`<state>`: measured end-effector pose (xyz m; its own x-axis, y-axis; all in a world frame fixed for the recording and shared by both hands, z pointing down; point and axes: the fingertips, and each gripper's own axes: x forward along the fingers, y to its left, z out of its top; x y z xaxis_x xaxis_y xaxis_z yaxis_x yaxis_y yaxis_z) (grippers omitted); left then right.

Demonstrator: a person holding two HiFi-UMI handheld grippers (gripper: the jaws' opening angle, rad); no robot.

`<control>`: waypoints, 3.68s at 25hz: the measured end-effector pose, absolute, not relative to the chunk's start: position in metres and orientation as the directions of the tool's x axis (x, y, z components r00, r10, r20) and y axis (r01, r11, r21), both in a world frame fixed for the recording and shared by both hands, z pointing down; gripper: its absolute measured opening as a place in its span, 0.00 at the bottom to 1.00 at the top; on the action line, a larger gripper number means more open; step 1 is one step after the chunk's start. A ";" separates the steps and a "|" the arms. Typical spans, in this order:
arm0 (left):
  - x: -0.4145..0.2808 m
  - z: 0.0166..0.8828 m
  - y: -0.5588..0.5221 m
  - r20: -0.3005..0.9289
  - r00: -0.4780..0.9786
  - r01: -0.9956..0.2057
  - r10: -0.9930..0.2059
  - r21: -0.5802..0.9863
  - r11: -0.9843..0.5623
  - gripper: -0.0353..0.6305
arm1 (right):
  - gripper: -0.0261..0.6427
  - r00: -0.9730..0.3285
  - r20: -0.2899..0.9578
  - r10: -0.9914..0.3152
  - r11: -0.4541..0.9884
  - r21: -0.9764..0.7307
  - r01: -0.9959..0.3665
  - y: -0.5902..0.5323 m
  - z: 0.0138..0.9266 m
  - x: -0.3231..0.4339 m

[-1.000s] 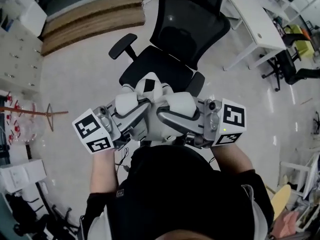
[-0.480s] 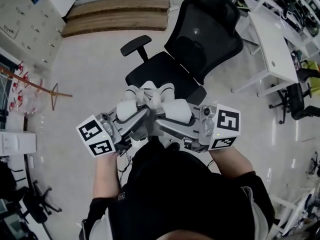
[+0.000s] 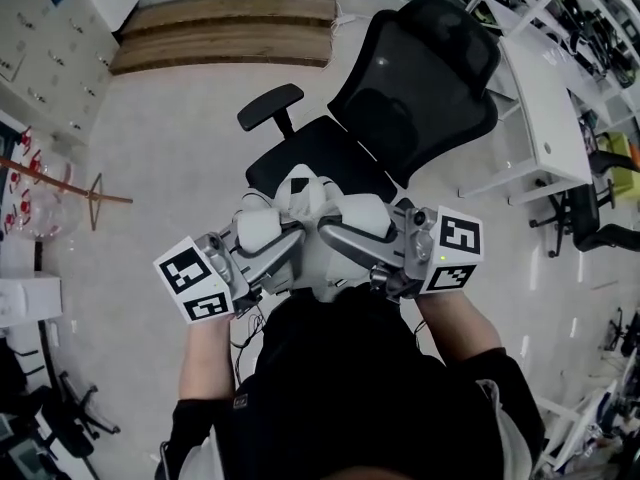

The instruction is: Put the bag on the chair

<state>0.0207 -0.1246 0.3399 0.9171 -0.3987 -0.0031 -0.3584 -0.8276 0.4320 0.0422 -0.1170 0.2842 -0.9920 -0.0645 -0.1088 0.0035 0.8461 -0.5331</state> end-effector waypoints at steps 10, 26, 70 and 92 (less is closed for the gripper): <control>0.046 0.355 -0.215 0.045 0.900 -0.404 -0.434 0.463 -0.789 0.09 | 0.08 -0.993 -0.091 -0.076 0.836 -0.548 -0.014 -0.214 0.303 0.067; 0.186 0.427 -0.355 0.050 0.911 -0.367 -0.409 0.548 -0.752 0.09 | 0.08 -0.990 0.054 -0.132 0.854 -0.501 -0.141 -0.389 0.378 0.188; 0.214 0.573 -0.284 0.385 0.831 -0.548 -0.401 0.442 -0.710 0.32 | 0.47 -0.689 0.460 -0.560 0.431 -0.549 -0.716 -0.280 0.564 0.408; 0.110 0.465 -0.213 0.235 0.804 -0.590 -0.546 0.194 -0.784 0.31 | 0.47 -0.835 0.206 -0.510 0.709 -0.448 -0.544 -0.204 0.427 0.210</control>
